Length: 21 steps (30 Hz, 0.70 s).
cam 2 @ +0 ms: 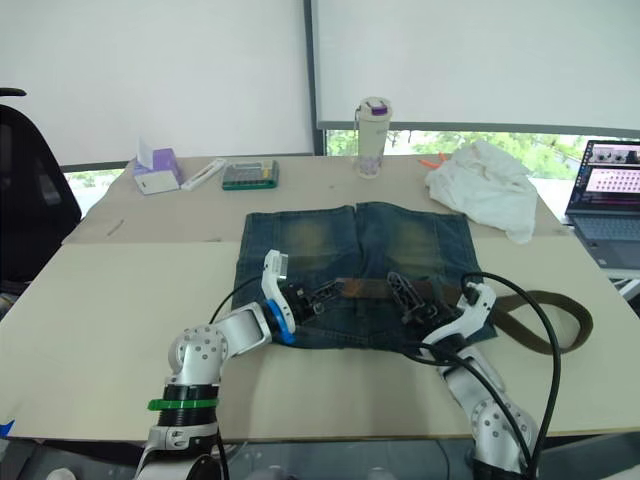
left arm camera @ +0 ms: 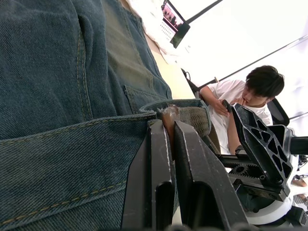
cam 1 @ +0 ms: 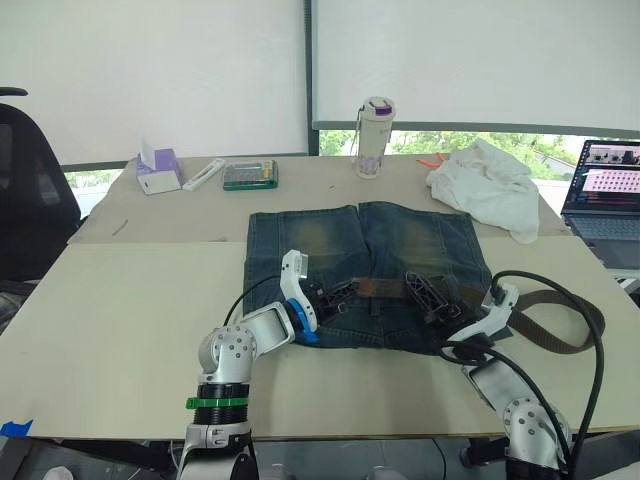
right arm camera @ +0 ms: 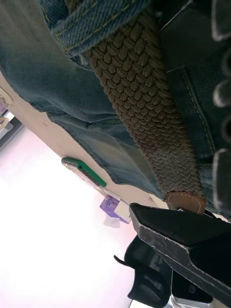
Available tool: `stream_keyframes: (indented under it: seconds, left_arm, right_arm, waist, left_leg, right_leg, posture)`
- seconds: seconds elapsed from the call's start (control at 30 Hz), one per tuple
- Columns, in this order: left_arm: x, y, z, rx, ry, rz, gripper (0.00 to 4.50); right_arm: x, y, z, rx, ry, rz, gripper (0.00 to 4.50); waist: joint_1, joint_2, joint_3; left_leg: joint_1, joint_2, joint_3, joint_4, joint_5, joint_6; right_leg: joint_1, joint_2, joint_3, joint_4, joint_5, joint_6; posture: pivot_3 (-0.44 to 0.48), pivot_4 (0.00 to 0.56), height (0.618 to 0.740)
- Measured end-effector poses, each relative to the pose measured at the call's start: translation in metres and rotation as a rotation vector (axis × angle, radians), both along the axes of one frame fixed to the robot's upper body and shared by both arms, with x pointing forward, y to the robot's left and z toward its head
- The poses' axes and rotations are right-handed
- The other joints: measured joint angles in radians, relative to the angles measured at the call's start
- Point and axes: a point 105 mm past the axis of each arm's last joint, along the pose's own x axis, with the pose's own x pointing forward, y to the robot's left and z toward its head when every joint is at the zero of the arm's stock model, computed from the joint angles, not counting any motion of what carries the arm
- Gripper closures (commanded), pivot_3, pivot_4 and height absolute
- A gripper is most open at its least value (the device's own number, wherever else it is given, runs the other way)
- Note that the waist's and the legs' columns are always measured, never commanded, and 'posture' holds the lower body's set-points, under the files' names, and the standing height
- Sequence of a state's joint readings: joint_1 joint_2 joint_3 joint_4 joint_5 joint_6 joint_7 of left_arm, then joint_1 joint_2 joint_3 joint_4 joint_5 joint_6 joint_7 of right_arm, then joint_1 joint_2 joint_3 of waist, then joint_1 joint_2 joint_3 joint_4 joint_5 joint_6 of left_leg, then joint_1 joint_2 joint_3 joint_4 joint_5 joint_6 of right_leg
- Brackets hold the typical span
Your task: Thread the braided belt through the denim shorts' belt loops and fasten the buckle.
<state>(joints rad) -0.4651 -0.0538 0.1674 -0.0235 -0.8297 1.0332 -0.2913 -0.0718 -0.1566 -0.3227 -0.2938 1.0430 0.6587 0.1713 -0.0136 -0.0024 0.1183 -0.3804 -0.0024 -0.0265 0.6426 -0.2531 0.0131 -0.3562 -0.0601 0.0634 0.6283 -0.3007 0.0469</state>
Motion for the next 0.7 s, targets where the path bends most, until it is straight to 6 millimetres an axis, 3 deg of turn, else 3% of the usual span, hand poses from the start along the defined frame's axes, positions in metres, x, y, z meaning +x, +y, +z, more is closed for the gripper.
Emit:
stream_keyframes:
  seconds: [0.17,0.2,0.57,0.7]
  left_arm:
    - [-0.002,0.002,0.0,-0.025,0.02,-0.004,4.5]
    - [-0.002,0.002,0.0,-0.024,0.021,-0.002,4.5]
    - [-0.002,0.003,0.0,-0.016,0.019,-0.004,4.5]
    - [-0.004,0.002,0.002,-0.033,0.018,-0.015,4.5]
  right_arm:
    - [-0.003,0.016,-0.007,-0.011,0.03,0.073,0.02]
    - [-0.003,0.016,-0.007,-0.005,0.028,0.075,0.55]
    - [-0.007,0.021,-0.002,0.043,0.027,0.135,4.31]
    - [-0.007,0.022,-0.002,0.053,0.026,0.141,4.47]
  waist:
    - [-0.001,0.0,0.0]
    - [-0.001,0.0,0.0]
    - [0.0,0.0,0.0]
    - [0.0,0.0,0.0]
  left_leg:
    - [0.0,0.0,0.0,0.0,0.0,0.0]
    - [0.0,0.0,0.0,0.0,0.0,0.0]
    - [0.0,0.0,0.0,0.0,0.0,0.0]
    - [0.0,0.0,0.0,0.0,0.0,0.0]
  right_leg:
    - [0.0,0.0,0.0,0.0,0.0,0.0]
    - [0.0,0.0,0.0,0.0,0.0,0.0]
    - [0.0,0.0,0.0,-0.001,0.0,0.0]
    - [0.0,0.0,0.0,-0.001,0.0,0.0]
  posture:
    - [0.0,0.15,0.74]
    - [0.0,0.15,0.74]
    - [0.0,0.15,0.74]
    - [0.0,0.15,0.74]
